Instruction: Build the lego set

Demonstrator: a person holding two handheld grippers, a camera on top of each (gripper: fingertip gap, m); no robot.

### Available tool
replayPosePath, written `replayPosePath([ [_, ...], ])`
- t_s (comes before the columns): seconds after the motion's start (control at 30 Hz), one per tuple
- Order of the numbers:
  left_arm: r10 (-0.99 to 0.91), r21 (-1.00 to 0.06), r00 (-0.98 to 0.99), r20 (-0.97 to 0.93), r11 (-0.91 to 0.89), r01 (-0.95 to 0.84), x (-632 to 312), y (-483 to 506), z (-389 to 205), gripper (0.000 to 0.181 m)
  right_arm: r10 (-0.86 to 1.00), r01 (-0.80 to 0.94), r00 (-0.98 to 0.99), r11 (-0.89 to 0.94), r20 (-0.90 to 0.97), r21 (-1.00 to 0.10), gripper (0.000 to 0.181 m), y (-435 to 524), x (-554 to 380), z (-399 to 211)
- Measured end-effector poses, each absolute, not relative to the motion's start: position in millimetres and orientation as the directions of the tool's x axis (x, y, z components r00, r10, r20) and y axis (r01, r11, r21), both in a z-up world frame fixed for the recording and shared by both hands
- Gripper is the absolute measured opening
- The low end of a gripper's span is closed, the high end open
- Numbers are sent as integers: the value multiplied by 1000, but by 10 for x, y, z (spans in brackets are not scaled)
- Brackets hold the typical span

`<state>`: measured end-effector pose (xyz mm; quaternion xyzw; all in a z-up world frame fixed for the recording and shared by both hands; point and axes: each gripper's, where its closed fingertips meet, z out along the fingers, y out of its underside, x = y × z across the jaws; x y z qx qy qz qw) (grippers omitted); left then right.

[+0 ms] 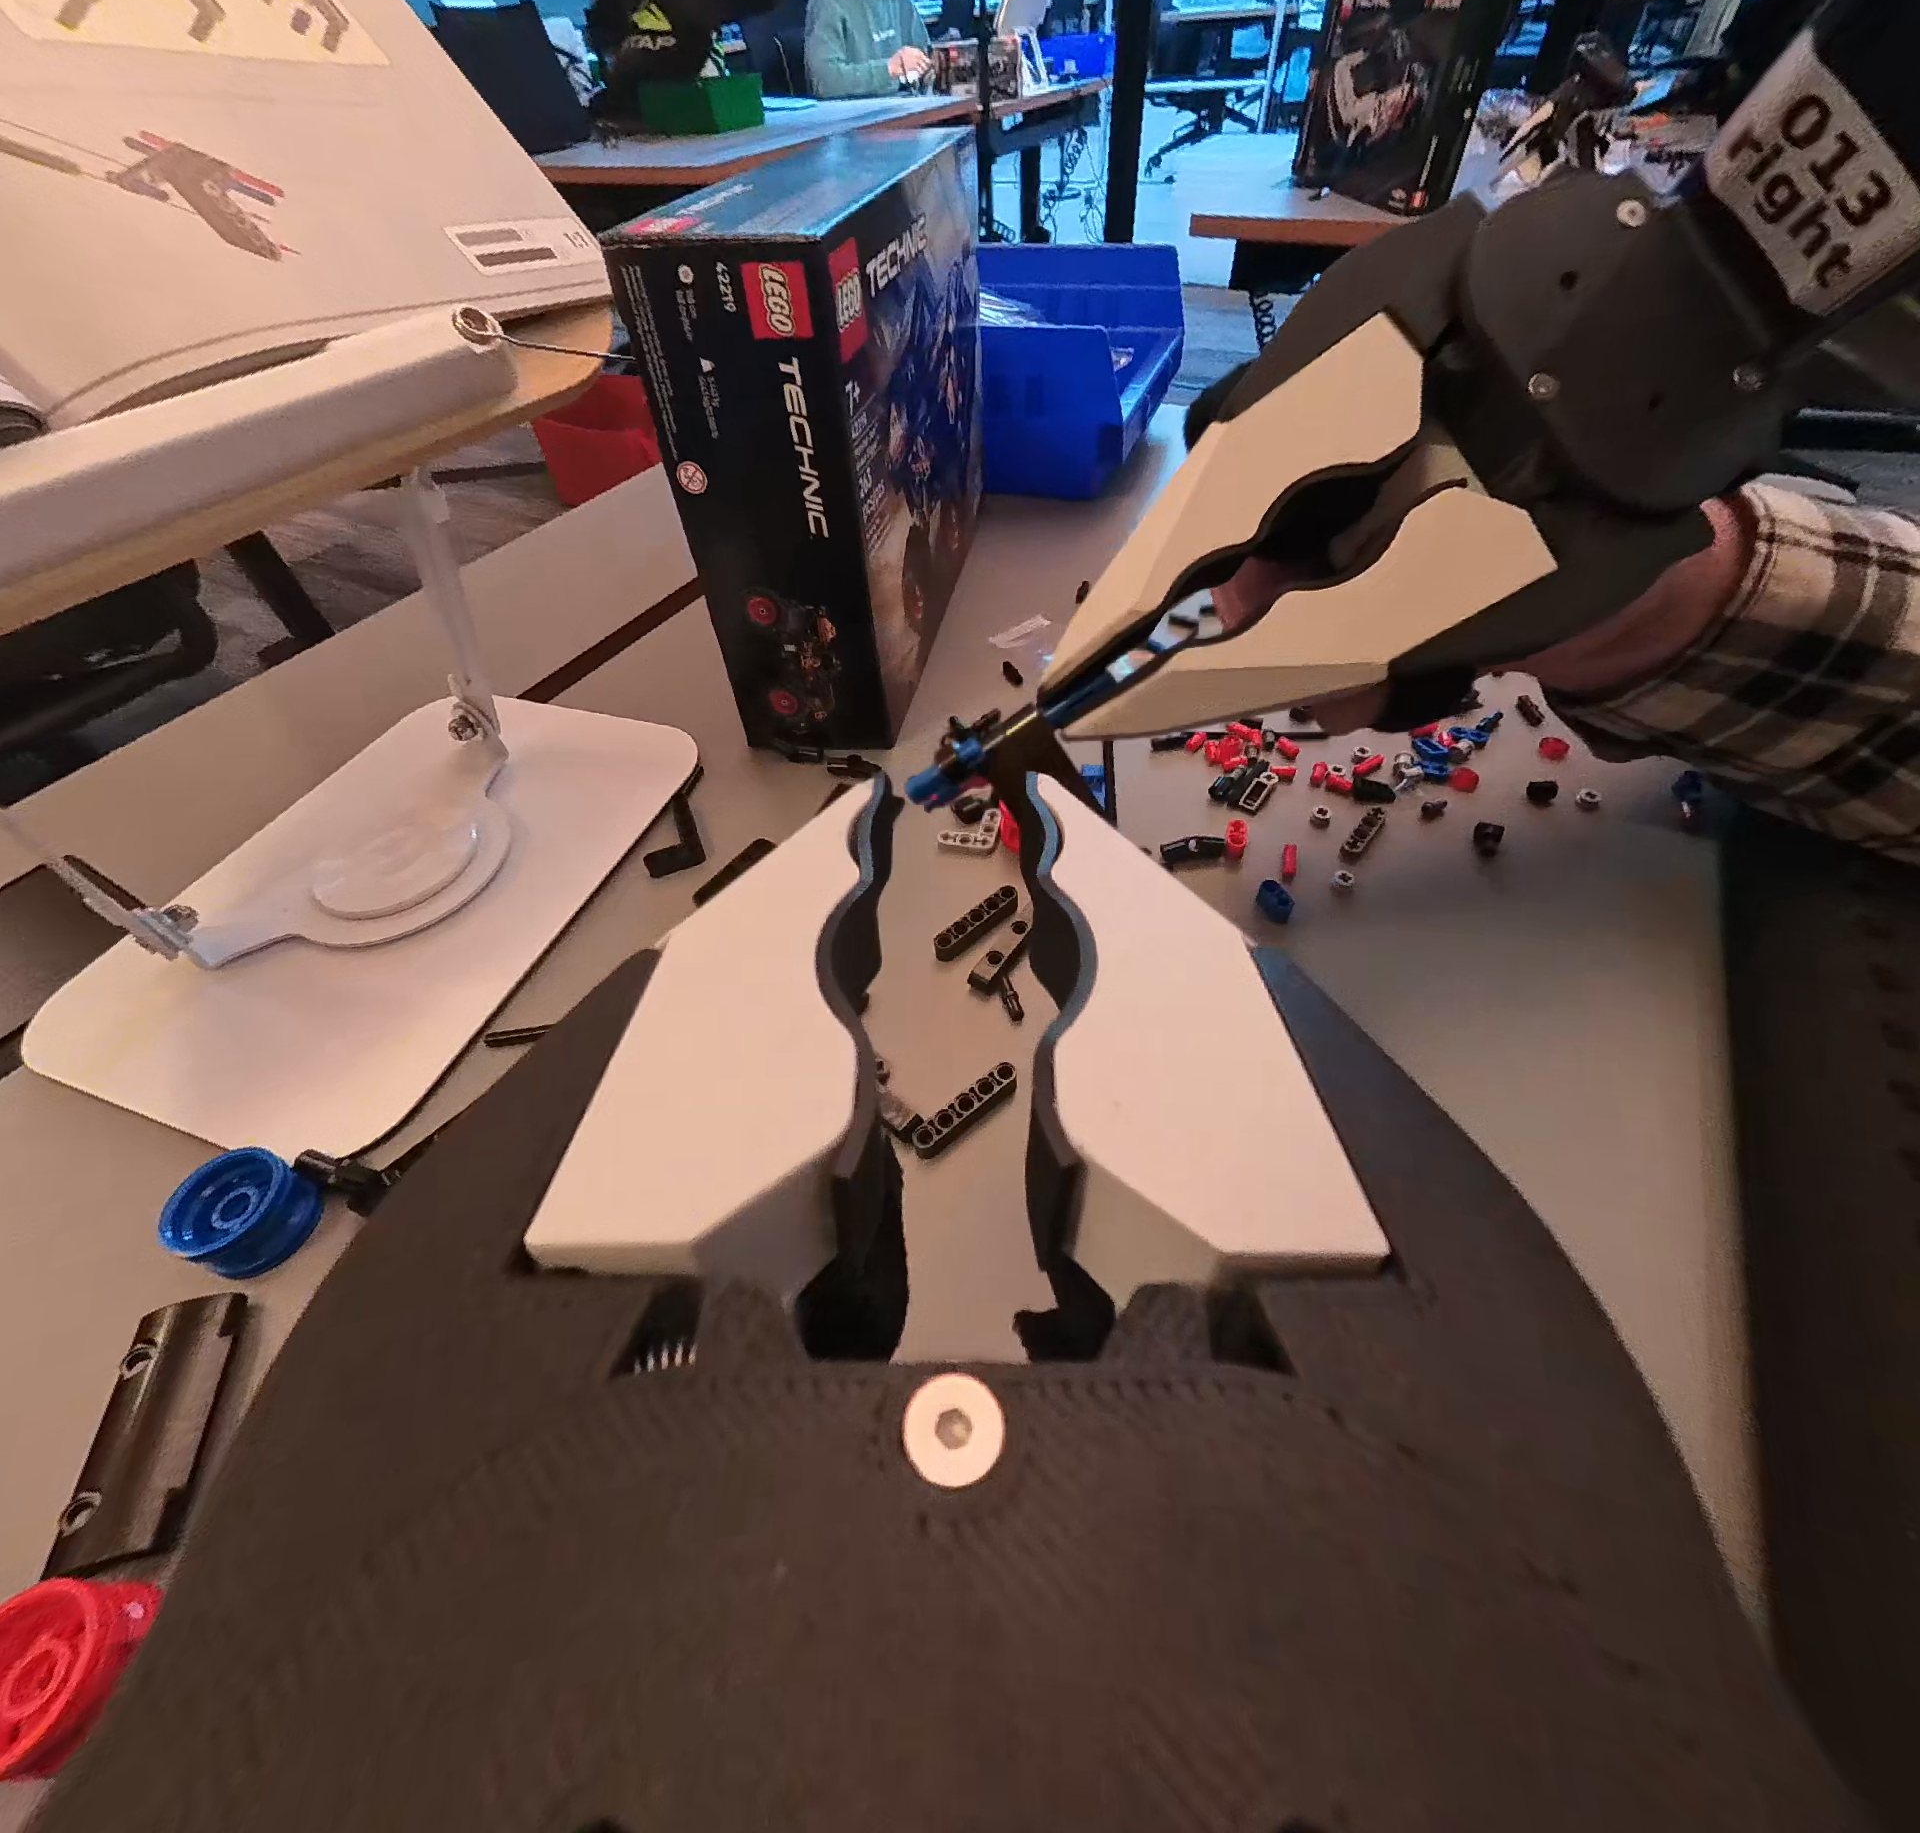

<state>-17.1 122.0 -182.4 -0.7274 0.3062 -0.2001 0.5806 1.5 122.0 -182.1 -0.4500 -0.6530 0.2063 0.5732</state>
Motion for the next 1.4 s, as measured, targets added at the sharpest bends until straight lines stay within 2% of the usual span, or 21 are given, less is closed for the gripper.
replayPosePath([
  [0.23,-687,-960,724,-66,-154,-233,-162,1217,-1881,12,858,324,45,472,512,-820,2,1183,18,-1807],
  [1.0,-712,-944,695,-99,-153,-291,-148,1168,-1939,9,889,338,-5,432,458,-836,2,1159,44,-1879],
  [1.4,-734,-905,666,-136,-181,-384,-129,1135,-2107,8,889,386,-39,435,457,-813,2,1162,58,-1990],
])
